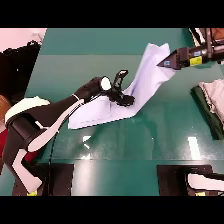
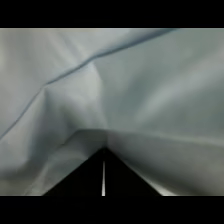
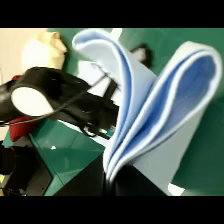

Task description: Fold the shirts.

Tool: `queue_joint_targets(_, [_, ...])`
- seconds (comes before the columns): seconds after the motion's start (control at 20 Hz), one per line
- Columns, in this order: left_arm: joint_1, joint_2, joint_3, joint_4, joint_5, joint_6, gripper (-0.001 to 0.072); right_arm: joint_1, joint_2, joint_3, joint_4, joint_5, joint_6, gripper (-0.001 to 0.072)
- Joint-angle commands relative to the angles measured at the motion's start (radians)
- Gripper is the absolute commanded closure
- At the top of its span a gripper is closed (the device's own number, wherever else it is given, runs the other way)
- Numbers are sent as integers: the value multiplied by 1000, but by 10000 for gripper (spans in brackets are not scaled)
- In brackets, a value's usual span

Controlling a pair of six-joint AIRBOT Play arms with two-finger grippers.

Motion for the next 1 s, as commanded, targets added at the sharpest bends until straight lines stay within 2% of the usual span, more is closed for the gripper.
queue_joint_targets(0.0, [25,-6,17,14,-59,-1,687,90,6,48,25,-48,6,696])
queue_joint_targets(0.15, [113,63,18,60,-127,0,688,146,6,49,24,-85,6,697])
queue_joint_targets(0.25, [194,160,18,179,-181,0,688,206,6,49,25,-130,6,696])
queue_joint_targets(0.45, [389,408,18,401,-285,3,687,402,-44,49,25,-289,5,696])
queue_joint_targets(0.65, [560,628,18,526,-314,11,686,643,-195,49,24,-496,-11,687])
queue_joint_targets(0.7, [589,663,18,526,-314,11,686,691,-236,49,24,-547,-42,561])
queue_joint_targets(0.75, [612,693,18,526,-314,11,687,731,-274,49,23,-589,-71,293])
queue_joint_targets(0.8, [628,711,18,526,-318,11,686,761,-308,49,24,-609,-72,109])
queue_joint_targets(0.85, [637,723,18,526,-324,11,686,774,-331,49,24,-589,-72,140])
queue_joint_targets(0.95, [641,731,18,525,-348,11,686,757,-337,49,0,-488,-72,299])
